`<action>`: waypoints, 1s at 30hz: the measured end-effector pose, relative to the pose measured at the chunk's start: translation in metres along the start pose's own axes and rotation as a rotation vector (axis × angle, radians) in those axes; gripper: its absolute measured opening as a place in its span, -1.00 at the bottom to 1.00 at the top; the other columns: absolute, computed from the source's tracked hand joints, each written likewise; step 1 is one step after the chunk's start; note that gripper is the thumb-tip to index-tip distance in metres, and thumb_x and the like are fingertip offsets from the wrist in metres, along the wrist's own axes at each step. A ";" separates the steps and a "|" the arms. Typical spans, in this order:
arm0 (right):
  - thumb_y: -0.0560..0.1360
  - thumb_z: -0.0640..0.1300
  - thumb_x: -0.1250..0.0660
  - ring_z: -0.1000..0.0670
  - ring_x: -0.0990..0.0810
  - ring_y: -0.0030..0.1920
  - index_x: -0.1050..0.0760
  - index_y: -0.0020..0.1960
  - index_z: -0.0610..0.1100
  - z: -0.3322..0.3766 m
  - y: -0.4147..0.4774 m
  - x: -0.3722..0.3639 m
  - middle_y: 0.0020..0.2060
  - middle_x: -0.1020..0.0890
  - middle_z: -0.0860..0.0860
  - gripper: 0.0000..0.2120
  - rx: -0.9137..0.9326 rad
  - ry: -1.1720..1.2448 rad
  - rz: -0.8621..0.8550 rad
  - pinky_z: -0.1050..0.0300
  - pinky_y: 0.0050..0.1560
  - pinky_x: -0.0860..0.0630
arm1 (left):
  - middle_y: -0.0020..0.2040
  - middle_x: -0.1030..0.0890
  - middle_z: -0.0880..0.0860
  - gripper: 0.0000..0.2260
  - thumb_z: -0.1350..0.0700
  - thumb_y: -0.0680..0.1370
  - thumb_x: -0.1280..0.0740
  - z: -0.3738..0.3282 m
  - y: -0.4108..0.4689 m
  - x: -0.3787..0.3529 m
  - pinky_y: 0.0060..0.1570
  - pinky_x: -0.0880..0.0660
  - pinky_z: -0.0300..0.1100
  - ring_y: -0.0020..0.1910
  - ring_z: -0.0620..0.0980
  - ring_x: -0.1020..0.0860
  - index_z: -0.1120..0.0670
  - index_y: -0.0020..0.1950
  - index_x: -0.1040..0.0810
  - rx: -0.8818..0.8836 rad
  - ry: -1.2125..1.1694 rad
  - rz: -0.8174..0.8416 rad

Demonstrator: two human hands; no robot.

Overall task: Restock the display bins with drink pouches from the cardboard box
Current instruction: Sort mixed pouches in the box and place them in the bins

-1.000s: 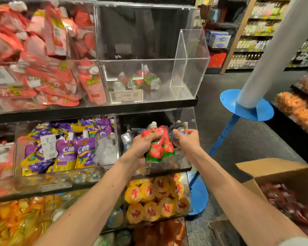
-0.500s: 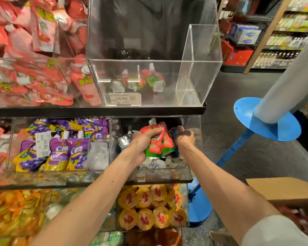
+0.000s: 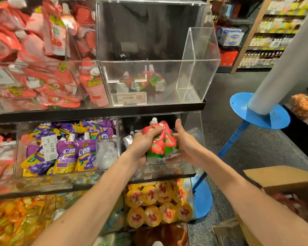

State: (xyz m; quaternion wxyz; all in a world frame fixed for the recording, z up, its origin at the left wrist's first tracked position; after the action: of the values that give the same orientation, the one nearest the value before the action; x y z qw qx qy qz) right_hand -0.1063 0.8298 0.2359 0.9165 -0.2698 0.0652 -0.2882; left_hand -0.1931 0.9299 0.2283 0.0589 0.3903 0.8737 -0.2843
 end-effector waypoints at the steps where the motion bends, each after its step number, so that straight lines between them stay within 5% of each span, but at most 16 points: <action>1: 0.55 0.38 -0.10 -0.15 -0.72 0.01 -0.59 0.18 -0.13 0.001 -0.016 -0.011 -0.02 -0.73 -0.14 -0.37 0.037 0.008 0.088 -0.09 -0.12 -0.68 | 0.07 -0.68 0.26 -0.62 0.03 0.55 -0.44 -0.002 -0.010 0.000 -0.31 -0.62 -0.07 -0.15 0.13 -0.71 0.18 0.28 -0.53 -0.046 0.025 -0.042; 4: 0.49 0.09 -0.40 0.00 -0.72 -0.01 -0.51 0.25 -0.09 0.016 -0.052 -0.031 -0.04 -0.73 0.00 -0.60 0.250 -0.046 0.110 -0.08 -0.08 -0.68 | -0.04 -0.68 0.23 -0.62 -0.06 0.62 -0.20 -0.019 -0.046 -0.007 -0.34 -0.57 -0.12 -0.24 0.07 -0.67 0.23 0.11 -0.59 -0.104 0.029 0.007; 7: 0.46 -0.02 -0.46 -0.02 -0.73 -0.04 -0.52 0.20 -0.09 0.047 -0.075 -0.036 -0.04 -0.73 -0.01 -0.64 0.375 0.011 0.053 0.00 -0.16 -0.68 | -0.19 -0.69 0.18 -0.57 -0.03 0.66 -0.04 -0.059 -0.081 -0.008 -0.26 -0.58 -0.08 -0.27 0.05 -0.65 0.21 -0.05 -0.60 -0.192 0.045 0.105; 10: 0.36 0.03 -0.48 -0.04 -0.73 -0.08 -0.54 0.19 -0.11 0.090 -0.099 -0.044 -0.06 -0.73 -0.04 -0.55 0.529 0.046 -0.006 -0.01 -0.24 -0.67 | 0.02 -0.68 0.18 -0.63 -0.04 0.59 -0.19 -0.101 -0.104 -0.010 -0.21 -0.63 -0.07 -0.13 0.03 -0.69 0.20 0.21 -0.56 -0.364 0.194 0.153; 13: 0.47 -0.03 -0.45 -0.02 -0.73 -0.13 -0.57 0.17 -0.14 0.136 -0.113 -0.047 -0.10 -0.73 -0.05 -0.68 0.670 0.048 -0.089 -0.02 -0.27 -0.68 | 0.30 -0.53 0.00 -0.24 -0.06 0.41 -0.39 -0.140 -0.123 -0.008 0.15 -0.55 -0.17 0.14 -0.17 -0.61 0.02 0.57 -0.20 -0.685 0.416 0.121; 15: 0.52 -0.06 -0.43 -0.10 -0.73 -0.06 -0.58 0.18 -0.17 0.167 -0.118 -0.044 -0.04 -0.73 -0.11 -0.71 0.704 0.048 -0.137 -0.10 -0.09 -0.68 | 0.36 -0.43 -0.06 -0.20 -0.07 0.37 -0.46 -0.165 -0.142 -0.010 0.21 -0.48 -0.31 0.26 -0.26 -0.50 -0.07 0.57 -0.24 -0.945 0.636 0.108; 18: 0.53 -0.02 -0.42 -0.09 -0.73 -0.08 -0.59 0.12 -0.18 0.213 -0.122 -0.042 -0.05 -0.73 -0.11 -0.73 0.739 -0.007 -0.137 -0.10 -0.05 -0.66 | 0.36 -0.35 -0.04 -0.29 -0.12 0.30 -0.56 -0.206 -0.148 -0.017 0.37 -0.43 -0.15 0.37 -0.10 -0.43 -0.19 0.43 -0.44 -1.165 0.910 0.068; 21: 0.58 0.10 -0.33 -0.05 -0.71 -0.13 -0.59 0.15 -0.20 0.252 -0.120 -0.040 -0.07 -0.73 -0.09 -0.63 0.725 -0.144 -0.106 -0.08 -0.02 -0.67 | 0.35 -0.31 -0.09 -0.31 -0.09 0.32 -0.61 -0.246 -0.137 -0.024 0.38 -0.41 -0.16 0.31 -0.12 -0.42 -0.21 0.41 -0.45 -1.269 1.045 -0.069; 25: 0.61 0.23 -0.18 -0.01 -0.67 -0.25 -0.58 0.15 -0.12 0.280 -0.097 -0.032 -0.18 -0.71 -0.03 -0.55 0.557 -0.100 0.053 0.02 -0.16 -0.66 | 0.22 -0.45 -0.15 -0.50 -0.02 0.48 -0.50 -0.273 -0.122 -0.035 0.14 -0.30 -0.49 0.16 -0.24 -0.43 -0.02 0.39 -0.50 -1.420 1.136 -0.204; 28: 0.64 0.09 -0.16 -0.02 -0.63 -0.25 -0.57 0.11 -0.11 0.289 -0.069 -0.018 -0.17 -0.65 -0.06 -0.68 0.483 -0.098 0.153 -0.12 0.04 -0.65 | 0.05 -0.57 -0.18 -0.63 -0.07 0.51 -0.46 -0.284 -0.096 -0.037 0.00 -0.35 -0.44 0.02 -0.21 -0.53 -0.03 0.29 -0.59 -1.279 1.172 -0.266; 30: 0.62 -0.08 -0.17 -0.05 -0.60 -0.21 -0.54 0.15 -0.15 0.292 -0.051 -0.006 -0.13 -0.62 -0.11 -0.76 0.454 -0.193 0.166 -0.10 -0.01 -0.65 | -0.10 -0.55 -0.26 -0.65 -0.10 0.51 -0.45 -0.285 -0.078 -0.038 -0.12 -0.31 -0.52 -0.14 -0.33 -0.51 -0.06 0.27 -0.60 -1.152 1.231 -0.236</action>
State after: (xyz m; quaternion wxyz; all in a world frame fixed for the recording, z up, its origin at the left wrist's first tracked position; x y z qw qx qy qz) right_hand -0.0561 0.9312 0.5097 0.9760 -0.0771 -0.0671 -0.1923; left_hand -0.1885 1.0184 0.5129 -0.2676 0.2907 0.7932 0.4633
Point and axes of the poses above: each hand's wrist, its own y-axis towards the middle knuckle, its own x-axis out of the back of the hand, z = x × y, the point moved 4 cm from there along y, towards the middle knuckle
